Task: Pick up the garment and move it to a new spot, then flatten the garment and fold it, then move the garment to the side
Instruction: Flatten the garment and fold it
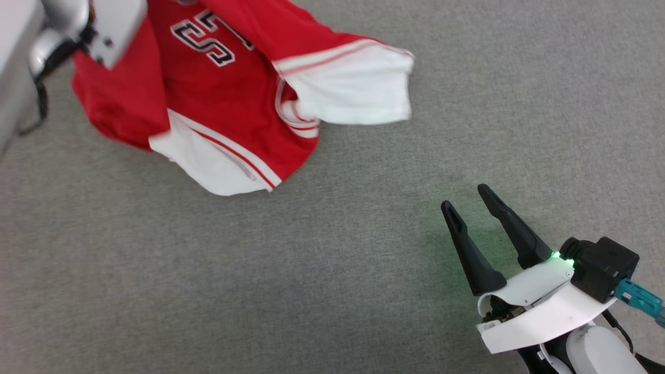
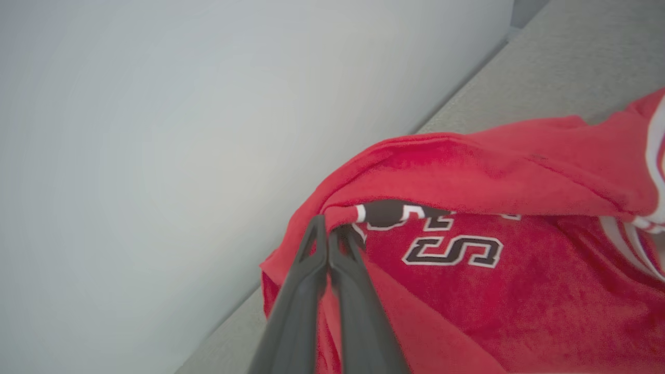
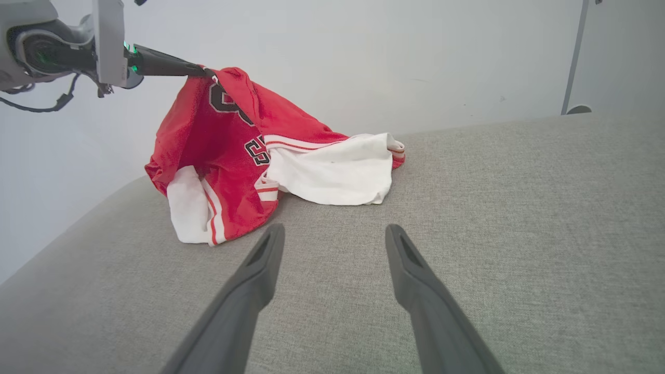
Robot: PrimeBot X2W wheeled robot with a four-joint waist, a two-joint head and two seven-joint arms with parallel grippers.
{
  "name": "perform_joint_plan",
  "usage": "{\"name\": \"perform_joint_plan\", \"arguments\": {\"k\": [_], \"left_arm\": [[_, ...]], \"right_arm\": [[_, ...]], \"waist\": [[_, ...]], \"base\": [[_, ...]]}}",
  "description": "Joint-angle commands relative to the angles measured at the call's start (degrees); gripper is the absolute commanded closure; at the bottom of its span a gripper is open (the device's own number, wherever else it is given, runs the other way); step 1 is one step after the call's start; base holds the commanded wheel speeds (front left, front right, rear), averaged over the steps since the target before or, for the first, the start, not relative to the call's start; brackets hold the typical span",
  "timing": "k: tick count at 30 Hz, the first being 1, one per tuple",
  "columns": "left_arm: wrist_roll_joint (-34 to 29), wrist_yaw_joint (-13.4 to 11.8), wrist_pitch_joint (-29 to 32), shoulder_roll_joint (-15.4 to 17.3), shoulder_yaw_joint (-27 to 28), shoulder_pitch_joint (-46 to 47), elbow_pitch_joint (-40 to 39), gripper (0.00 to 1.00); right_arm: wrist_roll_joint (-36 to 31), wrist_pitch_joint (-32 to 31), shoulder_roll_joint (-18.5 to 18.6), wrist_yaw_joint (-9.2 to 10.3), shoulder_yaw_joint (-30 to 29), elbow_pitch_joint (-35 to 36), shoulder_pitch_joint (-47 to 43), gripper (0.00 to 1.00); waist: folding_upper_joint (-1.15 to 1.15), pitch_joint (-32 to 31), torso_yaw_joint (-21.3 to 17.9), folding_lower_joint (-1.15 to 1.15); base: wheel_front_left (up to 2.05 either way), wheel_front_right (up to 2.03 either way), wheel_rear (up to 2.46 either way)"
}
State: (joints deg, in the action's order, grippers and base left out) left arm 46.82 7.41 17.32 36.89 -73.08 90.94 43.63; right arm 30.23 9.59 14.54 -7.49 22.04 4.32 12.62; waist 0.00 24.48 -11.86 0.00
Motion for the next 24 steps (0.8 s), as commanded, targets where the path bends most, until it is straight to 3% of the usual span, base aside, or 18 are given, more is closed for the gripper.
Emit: {"name": "perform_joint_plan", "arguments": {"k": [1,3,5,11,12,13,14,21,24], "left_arm": [[-0.7,0.1,-1.9,-1.1,0.1,1.0,1.8,1.00],[-5.0,-0.6,-7.2,-2.9,0.0,3.0,5.1,1.00],[-4.9,-1.1,-11.2,-5.1,0.5,2.9,8.8,1.00],[-1.5,0.0,-11.1,-11.2,0.7,-0.7,16.3,1.00],[-0.8,0.1,-10.7,-12.0,0.6,-1.6,16.4,0.66],[0.5,0.1,-9.8,-12.3,0.5,-2.4,16.0,0.15],[2.5,0.1,-8.4,-12.4,0.4,-3.4,15.5,0.00],[14.8,0.1,0.0,-9.8,0.7,-6.2,6.0,0.00],[21.9,0.1,6.4,-7.3,1.6,-7.7,2.1,0.00]], "right_arm": [[0.3,0.5,-0.1,0.00,0.2,-0.3,0.8,0.00],[0.6,0.9,-0.2,0.00,0.4,-0.7,1.4,0.00],[0.6,1.4,-0.2,0.00,0.7,-1.1,1.9,0.00],[0.9,2.3,-0.4,0.00,1.9,-2.4,3.2,0.00],[0.9,2.3,-0.4,0.00,1.9,-2.6,3.4,0.00],[0.8,2.3,-0.3,0.00,2.0,-2.7,3.6,0.00],[0.8,2.4,-0.2,0.00,2.0,-2.9,3.5,0.00],[0.9,1.7,1.1,0.00,0.4,-3.3,1.0,0.00],[0.7,1.0,1.6,0.00,-0.2,-2.7,-0.3,0.00]], "waist": [[0.00,1.8,-1.8,0.00],[0.00,2.8,-2.3,0.00],[0.00,3.6,-2.8,0.00],[0.00,4.6,-2.9,0.00],[0.00,4.5,-2.6,0.00],[0.00,4.4,-2.3,0.00],[0.00,4.0,-1.9,0.00],[0.00,0.1,3.1,0.00],[0.00,-2.1,5.5,0.00]], "base": [[0.00,0.00,0.00],[0.00,0.00,0.00],[0.00,0.00,0.00],[0.00,0.00,0.00],[0.00,0.00,0.00],[0.00,0.00,0.00],[0.00,0.00,0.00],[0.00,0.00,0.00],[0.00,0.00,0.00]]}}
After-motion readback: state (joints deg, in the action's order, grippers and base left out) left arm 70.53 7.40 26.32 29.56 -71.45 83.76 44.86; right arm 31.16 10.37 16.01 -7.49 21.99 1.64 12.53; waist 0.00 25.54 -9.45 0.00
